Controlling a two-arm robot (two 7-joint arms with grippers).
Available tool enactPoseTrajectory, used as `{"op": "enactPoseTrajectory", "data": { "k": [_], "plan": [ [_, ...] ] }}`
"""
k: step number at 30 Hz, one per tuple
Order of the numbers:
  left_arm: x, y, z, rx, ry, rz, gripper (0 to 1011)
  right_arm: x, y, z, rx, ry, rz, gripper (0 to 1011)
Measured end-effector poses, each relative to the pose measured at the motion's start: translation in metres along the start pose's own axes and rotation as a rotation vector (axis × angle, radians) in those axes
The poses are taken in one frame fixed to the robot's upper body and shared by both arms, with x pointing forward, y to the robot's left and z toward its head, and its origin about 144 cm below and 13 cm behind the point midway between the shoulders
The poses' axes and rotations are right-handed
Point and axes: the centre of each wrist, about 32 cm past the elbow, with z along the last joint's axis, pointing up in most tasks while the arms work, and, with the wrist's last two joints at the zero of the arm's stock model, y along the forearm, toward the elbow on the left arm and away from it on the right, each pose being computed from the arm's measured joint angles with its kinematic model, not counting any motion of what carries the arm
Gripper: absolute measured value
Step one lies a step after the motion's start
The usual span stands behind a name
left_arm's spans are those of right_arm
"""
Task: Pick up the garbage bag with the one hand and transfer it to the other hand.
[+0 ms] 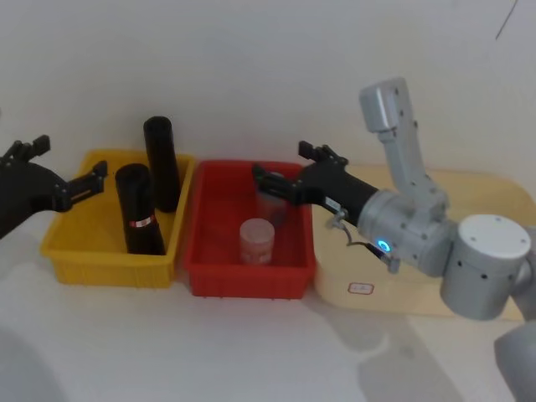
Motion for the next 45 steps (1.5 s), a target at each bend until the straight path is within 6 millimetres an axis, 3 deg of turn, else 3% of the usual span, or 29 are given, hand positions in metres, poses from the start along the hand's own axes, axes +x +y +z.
{"op": "enactPoseTrajectory", "data": {
  "k": [12, 30, 45],
  "plan": [
    [0.018, -0.025, -0.017, -0.010, 0.066, -0.036, 1000, -0.004, 0.020, 0.015, -0.016, 0.020, 0.050, 1000],
    [0.015, -0.070, -0.042, 0.015, 0.141, -0.117, 1000, -0.007, 0.034, 0.020, -0.027, 0.038, 0.112, 1000],
    [0.013, -0.089, -0.064, 0.075, 0.159, -0.122, 1000, -0.006, 0.043, 0.017, -0.032, 0.055, 0.133, 1000]
  ]
}}
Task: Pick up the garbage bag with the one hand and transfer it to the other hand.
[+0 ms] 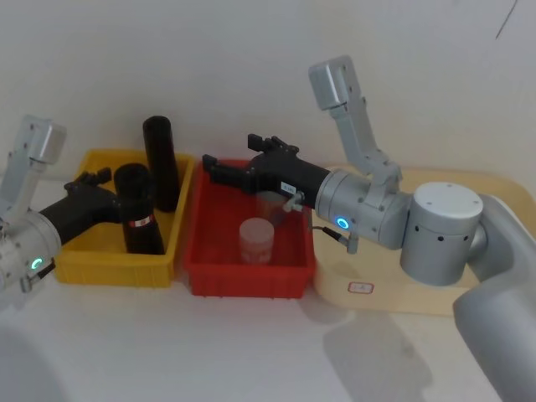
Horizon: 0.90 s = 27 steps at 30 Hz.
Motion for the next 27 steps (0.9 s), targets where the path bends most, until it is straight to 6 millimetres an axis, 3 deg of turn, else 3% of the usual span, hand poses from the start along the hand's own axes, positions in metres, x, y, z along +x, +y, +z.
{"op": "enactPoseTrajectory", "data": {
  "k": [8, 15, 23, 27],
  "plan": [
    [0.001, -0.005, -0.006, 0.017, 0.006, 0.001, 992, 0.001, 0.004, -0.003, -0.003, 0.010, 0.004, 1000],
    [0.001, -0.008, -0.008, 0.025, 0.009, 0.002, 847, 0.003, 0.006, -0.007, -0.013, 0.019, 0.003, 1000],
    [0.002, -0.010, -0.010, 0.031, 0.011, 0.003, 569, 0.007, 0.009, -0.017, -0.079, 0.019, -0.007, 1000],
    [0.002, -0.010, -0.010, 0.033, 0.012, 0.003, 486, 0.011, 0.011, -0.023, -0.124, 0.013, -0.017, 999]
  ]
}}
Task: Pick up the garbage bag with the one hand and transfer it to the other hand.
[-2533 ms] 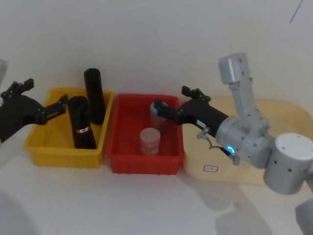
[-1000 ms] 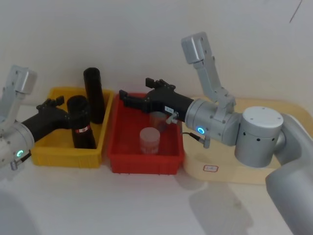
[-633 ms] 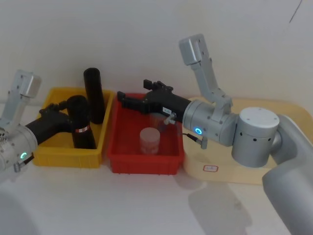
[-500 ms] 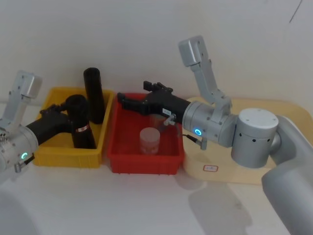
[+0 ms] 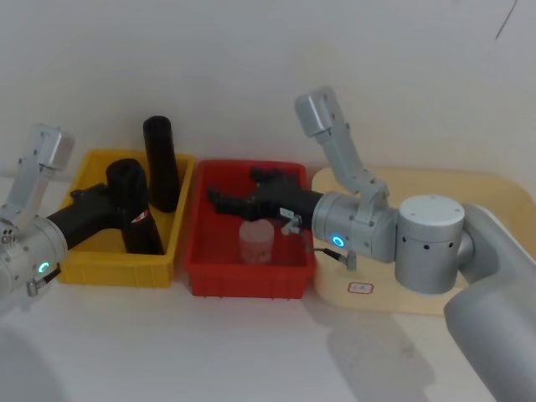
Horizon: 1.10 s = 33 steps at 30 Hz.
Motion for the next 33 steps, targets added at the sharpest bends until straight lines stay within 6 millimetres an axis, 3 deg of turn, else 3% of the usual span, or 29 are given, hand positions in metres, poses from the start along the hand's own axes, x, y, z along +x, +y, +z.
{"op": "enactPoseTrajectory", "data": {
  "k": [18, 33],
  "plan": [
    [0.000, -0.001, -0.001, 0.004, 0.001, 0.000, 382, 0.023, 0.007, -0.023, -0.196, -0.016, -0.051, 1000],
    [0.000, -0.001, -0.001, 0.004, 0.001, 0.000, 379, 0.037, 0.003, -0.029, -0.257, -0.015, -0.063, 1000]
  ]
}}
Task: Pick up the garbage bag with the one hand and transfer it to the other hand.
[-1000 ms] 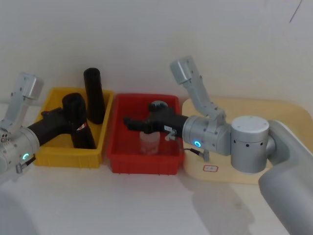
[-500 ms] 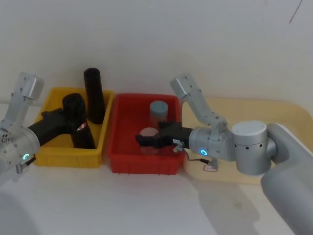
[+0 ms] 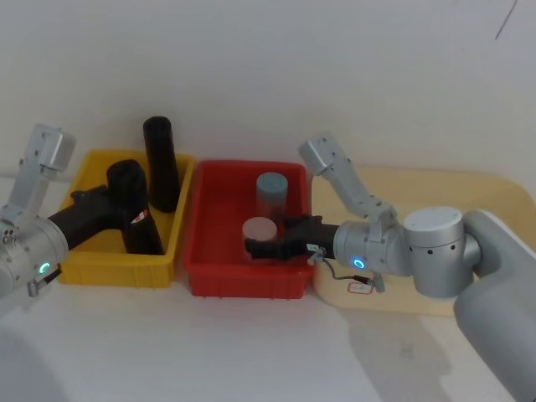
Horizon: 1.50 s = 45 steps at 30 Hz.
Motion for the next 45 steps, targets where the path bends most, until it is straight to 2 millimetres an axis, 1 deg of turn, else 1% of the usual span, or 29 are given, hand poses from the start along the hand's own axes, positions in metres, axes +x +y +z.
{"op": "enactPoseTrajectory", "data": {
  "k": [10, 19, 21, 22, 25, 26, 28, 29, 30, 31, 34, 45],
  "plan": [
    [0.0001, 0.0001, -0.0001, 0.000, 0.001, 0.000, 379, 0.0002, 0.0019, -0.0005, -0.009, -0.001, 0.031, 1000],
    [0.0001, 0.0001, -0.0001, 0.001, 0.001, 0.000, 379, -0.0011, 0.0039, -0.0015, 0.036, -0.002, 0.043, 994],
    [0.0001, 0.0001, -0.0001, 0.001, 0.001, 0.000, 379, -0.0012, 0.0041, -0.0017, 0.041, -0.002, 0.044, 977],
    [0.0001, 0.0000, -0.0001, 0.001, 0.001, 0.000, 379, -0.0015, 0.0044, -0.0018, 0.046, -0.001, 0.046, 939],
    [0.0001, 0.0000, -0.0001, 0.001, 0.000, 0.000, 379, -0.0017, 0.0046, -0.0019, 0.055, -0.001, 0.048, 897],
    [0.0001, 0.0001, -0.0001, 0.001, 0.000, 0.000, 379, -0.0017, 0.0046, -0.0019, 0.055, -0.001, 0.048, 849],
    [0.0001, 0.0000, -0.0001, 0.001, 0.000, 0.000, 379, -0.0019, 0.0049, -0.0022, 0.061, 0.000, 0.049, 795],
    [0.0001, 0.0000, -0.0001, 0.001, 0.000, 0.000, 379, -0.0019, 0.0050, -0.0023, 0.063, 0.000, 0.050, 795],
    [0.0001, 0.0000, -0.0001, 0.001, 0.000, 0.000, 379, -0.0018, 0.0050, -0.0023, 0.065, 0.000, 0.050, 741],
    [0.0001, 0.0001, -0.0001, 0.001, 0.000, 0.000, 379, -0.0019, 0.0050, -0.0023, 0.067, 0.000, 0.050, 711],
    [0.0001, 0.0000, -0.0001, 0.001, 0.000, 0.000, 379, -0.0021, 0.0053, -0.0024, 0.071, 0.001, 0.051, 646],
    [0.0001, 0.0000, -0.0001, 0.001, 0.000, 0.000, 379, -0.0022, 0.0056, -0.0026, 0.079, 0.001, 0.053, 646]
  ]
}}
